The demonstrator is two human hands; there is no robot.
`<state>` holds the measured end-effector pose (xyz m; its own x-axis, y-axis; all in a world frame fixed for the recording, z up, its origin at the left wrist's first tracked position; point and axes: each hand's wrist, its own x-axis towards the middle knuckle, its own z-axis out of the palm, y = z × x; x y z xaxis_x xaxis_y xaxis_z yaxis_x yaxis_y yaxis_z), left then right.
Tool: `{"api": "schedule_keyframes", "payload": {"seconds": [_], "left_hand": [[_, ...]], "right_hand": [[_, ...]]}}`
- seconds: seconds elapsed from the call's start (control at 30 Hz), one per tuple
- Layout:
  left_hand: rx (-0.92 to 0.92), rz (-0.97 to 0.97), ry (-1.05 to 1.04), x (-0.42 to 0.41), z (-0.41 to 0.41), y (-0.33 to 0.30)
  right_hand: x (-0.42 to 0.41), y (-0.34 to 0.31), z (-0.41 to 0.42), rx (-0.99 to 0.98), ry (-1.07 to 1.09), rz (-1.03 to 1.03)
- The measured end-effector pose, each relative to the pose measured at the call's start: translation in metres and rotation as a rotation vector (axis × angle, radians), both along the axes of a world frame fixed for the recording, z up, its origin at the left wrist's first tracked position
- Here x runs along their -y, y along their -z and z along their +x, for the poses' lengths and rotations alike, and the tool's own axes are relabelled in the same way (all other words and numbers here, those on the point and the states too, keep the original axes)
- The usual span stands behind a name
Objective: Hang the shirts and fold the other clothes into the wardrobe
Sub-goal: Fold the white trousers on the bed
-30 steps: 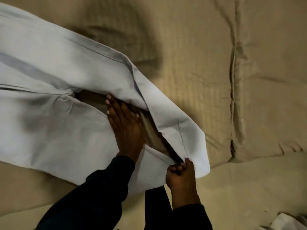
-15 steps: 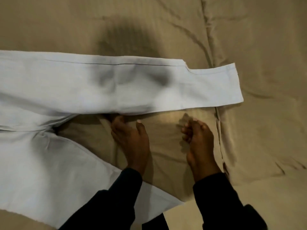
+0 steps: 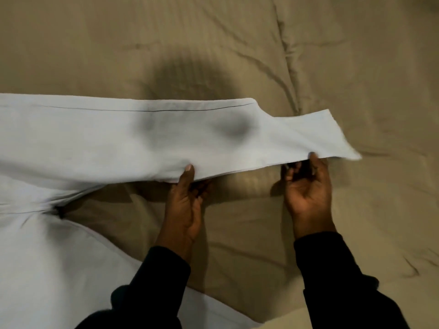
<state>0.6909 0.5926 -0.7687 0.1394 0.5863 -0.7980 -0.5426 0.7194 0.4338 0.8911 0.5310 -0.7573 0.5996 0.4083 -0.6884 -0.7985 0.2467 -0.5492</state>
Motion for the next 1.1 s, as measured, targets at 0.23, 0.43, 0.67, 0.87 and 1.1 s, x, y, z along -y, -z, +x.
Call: {"api": "schedule_keyframes", "payload": {"seconds": [0.23,0.43,0.67,0.87,1.1], "left_hand": [[0.11,0.035,0.066,0.017,-0.013,0.01],[-0.091,-0.006,0.753,0.002,-0.017,-0.015],[-0.875,0.984,0.824,-0.026,-0.005,-0.02],[-1.525,1.275,1.125,-0.084,-0.047,0.057],[-1.633,1.228,1.051,-0.078,-0.037,0.06]], "right_hand": [[0.013,-0.001,0.041,0.042,-0.085,0.003],[0.027,0.043,0.066,0.193,-0.095,-0.399],[-0.02,0.018,-0.022,1.348,-0.3,-0.98],[-0.096,0.061,-0.129,1.726,-1.302,-0.454],[-0.037,0.077,0.035,1.747,-1.078,-1.046]]}}
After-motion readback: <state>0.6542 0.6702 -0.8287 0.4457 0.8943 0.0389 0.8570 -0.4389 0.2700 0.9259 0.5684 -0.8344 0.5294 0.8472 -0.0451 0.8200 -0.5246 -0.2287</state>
